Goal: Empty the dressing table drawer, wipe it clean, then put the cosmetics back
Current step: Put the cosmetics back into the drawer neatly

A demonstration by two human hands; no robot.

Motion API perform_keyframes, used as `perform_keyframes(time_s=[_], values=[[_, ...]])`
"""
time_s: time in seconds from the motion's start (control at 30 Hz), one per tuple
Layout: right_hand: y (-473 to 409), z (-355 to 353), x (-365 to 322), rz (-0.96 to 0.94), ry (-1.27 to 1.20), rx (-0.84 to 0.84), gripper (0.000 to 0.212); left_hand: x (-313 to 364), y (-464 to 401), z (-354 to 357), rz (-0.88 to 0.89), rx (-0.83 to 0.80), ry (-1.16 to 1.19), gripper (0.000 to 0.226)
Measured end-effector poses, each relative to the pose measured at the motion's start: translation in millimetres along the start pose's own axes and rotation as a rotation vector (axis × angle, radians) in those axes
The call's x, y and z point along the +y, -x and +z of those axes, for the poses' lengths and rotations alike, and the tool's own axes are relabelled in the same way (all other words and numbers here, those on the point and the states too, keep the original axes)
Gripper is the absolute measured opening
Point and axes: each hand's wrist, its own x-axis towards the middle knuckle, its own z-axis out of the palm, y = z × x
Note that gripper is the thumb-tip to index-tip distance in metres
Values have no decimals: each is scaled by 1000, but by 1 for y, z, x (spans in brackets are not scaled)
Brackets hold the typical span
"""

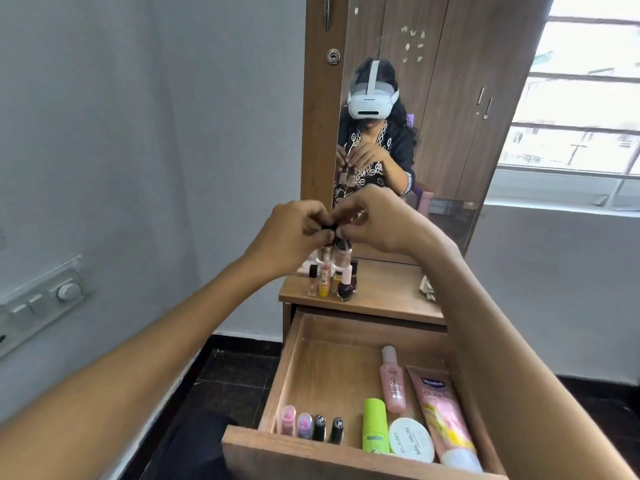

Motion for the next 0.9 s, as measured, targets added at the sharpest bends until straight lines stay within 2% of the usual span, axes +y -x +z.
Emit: perform_keyframes(time_s=[0.27,0.4,0.53,0.8,0.9], values=[[93,45,11,134,-143,-135,27,-8,85,50,-87,-136,149,10],[117,77,29,234,-270,-149,31,-27,106,75,-91,-227,122,4],[136,107,41,293,-299,-144,33,-42,118,89,-91,-326,133,4],[154,137,50,386,-368,-174,33,-57,131,101,-148,-404,177,27],[157,141,51,402,-378,-181,36,-62,133,105,-150,-444,169,30]])
